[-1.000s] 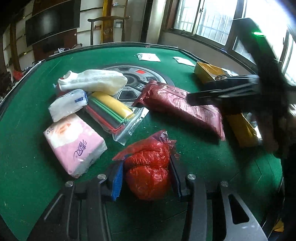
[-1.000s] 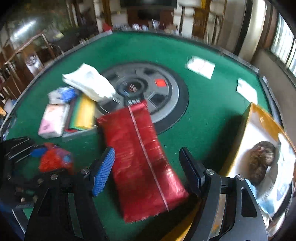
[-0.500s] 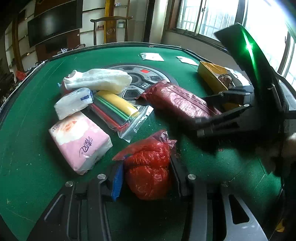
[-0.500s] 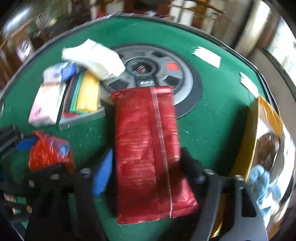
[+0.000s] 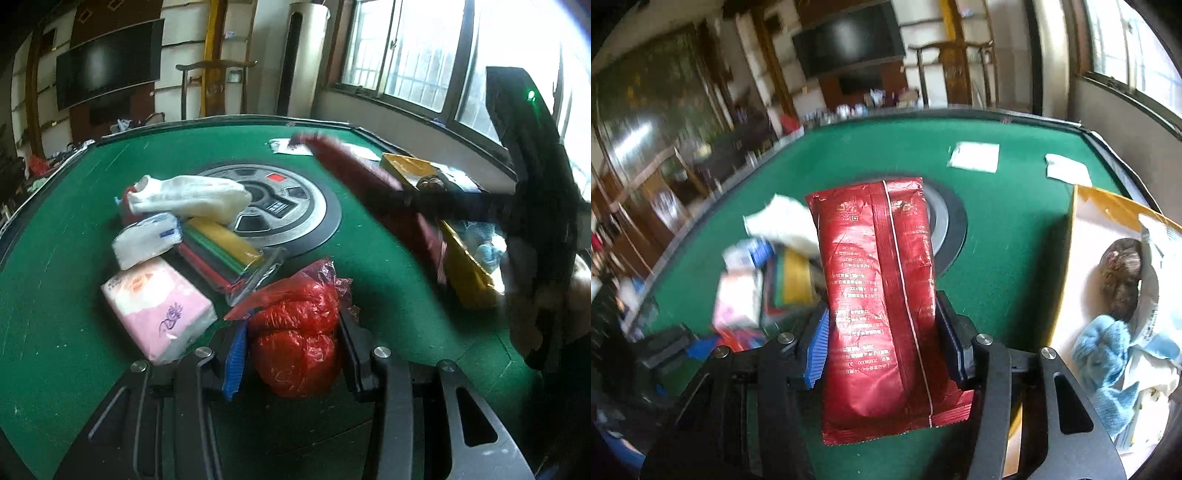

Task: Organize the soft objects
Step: 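Grasp the red foil bag with the right tool while the left tool grasps the red plastic bag, then carry the red foil bag and red plastic bag into the box and open both tools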

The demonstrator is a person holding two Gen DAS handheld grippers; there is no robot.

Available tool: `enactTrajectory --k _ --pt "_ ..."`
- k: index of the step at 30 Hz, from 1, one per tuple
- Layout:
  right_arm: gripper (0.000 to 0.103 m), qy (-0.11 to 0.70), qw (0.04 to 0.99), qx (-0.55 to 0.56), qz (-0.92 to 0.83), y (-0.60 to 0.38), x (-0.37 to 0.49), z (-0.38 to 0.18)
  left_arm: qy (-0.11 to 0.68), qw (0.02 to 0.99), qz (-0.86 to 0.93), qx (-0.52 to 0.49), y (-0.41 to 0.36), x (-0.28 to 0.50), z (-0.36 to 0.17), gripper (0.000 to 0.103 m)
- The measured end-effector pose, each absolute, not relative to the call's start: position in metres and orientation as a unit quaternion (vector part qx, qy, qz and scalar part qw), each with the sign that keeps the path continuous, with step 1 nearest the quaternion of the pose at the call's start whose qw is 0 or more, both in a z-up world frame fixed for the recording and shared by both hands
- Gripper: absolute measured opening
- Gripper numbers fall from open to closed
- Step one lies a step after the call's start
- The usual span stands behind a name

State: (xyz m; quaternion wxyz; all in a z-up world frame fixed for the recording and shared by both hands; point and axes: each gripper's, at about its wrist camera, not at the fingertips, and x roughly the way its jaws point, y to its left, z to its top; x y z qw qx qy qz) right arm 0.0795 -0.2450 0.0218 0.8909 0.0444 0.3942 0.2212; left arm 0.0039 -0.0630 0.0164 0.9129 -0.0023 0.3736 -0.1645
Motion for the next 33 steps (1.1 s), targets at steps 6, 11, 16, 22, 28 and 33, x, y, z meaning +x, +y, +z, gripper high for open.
enactTrajectory --k 6,11,16,22,28,33 --pt "0.051 0.368 0.894 0.123 0.224 -0.28 0.08 0.039 0.375 0.913 -0.16 0.003 -0.069 0.006 0.014 0.044" --pt "0.051 0.344 0.908 0.151 0.184 -0.314 0.077 0.05 0.374 0.915 -0.154 0.003 -0.075 0.0 0.017 0.044" --pt "0.051 0.324 0.916 0.182 0.152 -0.351 0.073 0.061 0.389 0.906 -0.168 -0.023 -0.086 0.005 0.021 0.044" --pt "0.051 0.314 0.919 0.217 0.1 -0.4 0.068 0.066 0.377 0.907 -0.189 -0.015 -0.114 0.007 0.043 0.044" --pt "0.051 0.318 0.913 0.251 0.045 -0.444 0.067 0.062 0.378 0.892 -0.248 -0.017 -0.169 0.024 0.065 0.044" --pt "0.051 0.333 0.906 0.261 -0.007 -0.472 0.07 0.053 0.38 0.875 -0.299 -0.004 -0.231 0.032 0.068 0.044"
